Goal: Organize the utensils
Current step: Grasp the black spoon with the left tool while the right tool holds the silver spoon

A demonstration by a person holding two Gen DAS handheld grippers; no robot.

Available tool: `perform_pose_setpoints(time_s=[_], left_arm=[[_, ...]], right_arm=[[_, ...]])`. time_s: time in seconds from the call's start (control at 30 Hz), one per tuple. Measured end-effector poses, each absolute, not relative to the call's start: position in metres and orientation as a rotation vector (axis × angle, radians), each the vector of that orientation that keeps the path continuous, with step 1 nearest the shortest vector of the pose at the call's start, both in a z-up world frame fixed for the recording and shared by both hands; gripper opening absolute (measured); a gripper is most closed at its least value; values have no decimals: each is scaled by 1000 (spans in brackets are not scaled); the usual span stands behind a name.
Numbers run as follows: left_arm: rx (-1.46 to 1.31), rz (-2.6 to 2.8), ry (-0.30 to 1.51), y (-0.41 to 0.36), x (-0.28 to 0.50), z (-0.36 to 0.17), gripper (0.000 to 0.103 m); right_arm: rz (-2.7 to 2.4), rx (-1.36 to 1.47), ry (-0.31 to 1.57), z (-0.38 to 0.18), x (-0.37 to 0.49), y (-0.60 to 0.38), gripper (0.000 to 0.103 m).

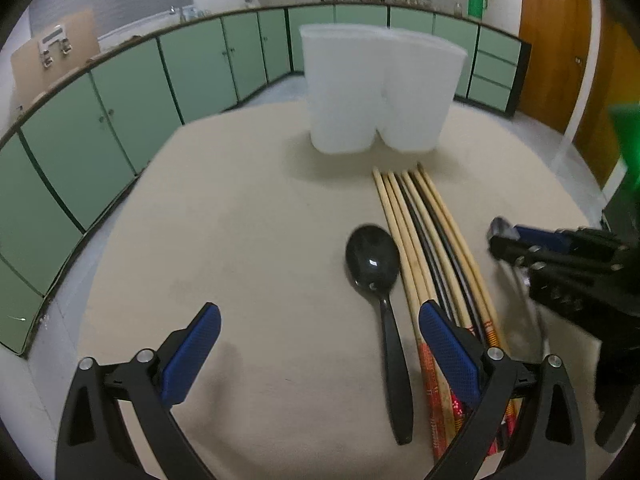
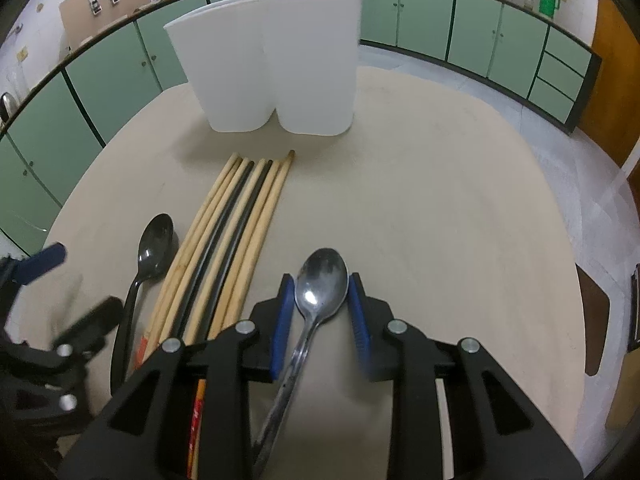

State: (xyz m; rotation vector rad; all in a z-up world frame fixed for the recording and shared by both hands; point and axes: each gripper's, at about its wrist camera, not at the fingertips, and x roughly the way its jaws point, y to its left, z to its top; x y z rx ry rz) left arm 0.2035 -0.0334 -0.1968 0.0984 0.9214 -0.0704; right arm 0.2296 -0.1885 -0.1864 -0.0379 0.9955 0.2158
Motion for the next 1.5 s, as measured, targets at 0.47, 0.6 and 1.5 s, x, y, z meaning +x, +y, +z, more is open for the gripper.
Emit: perform_pose_setpoints(time_s=[0.47,0.6,1.5], left_arm=[[79,41,977,-11,217,-211,96],[68,-11,969,-19,216,-205,95],[36,-137,958,-19,242,-198,35]], right_arm=[[204,-51,981,-191,236,-177,27],[207,-58,979,-192,236,-175,27],[222,-70,1001,-192,244,-181,28]])
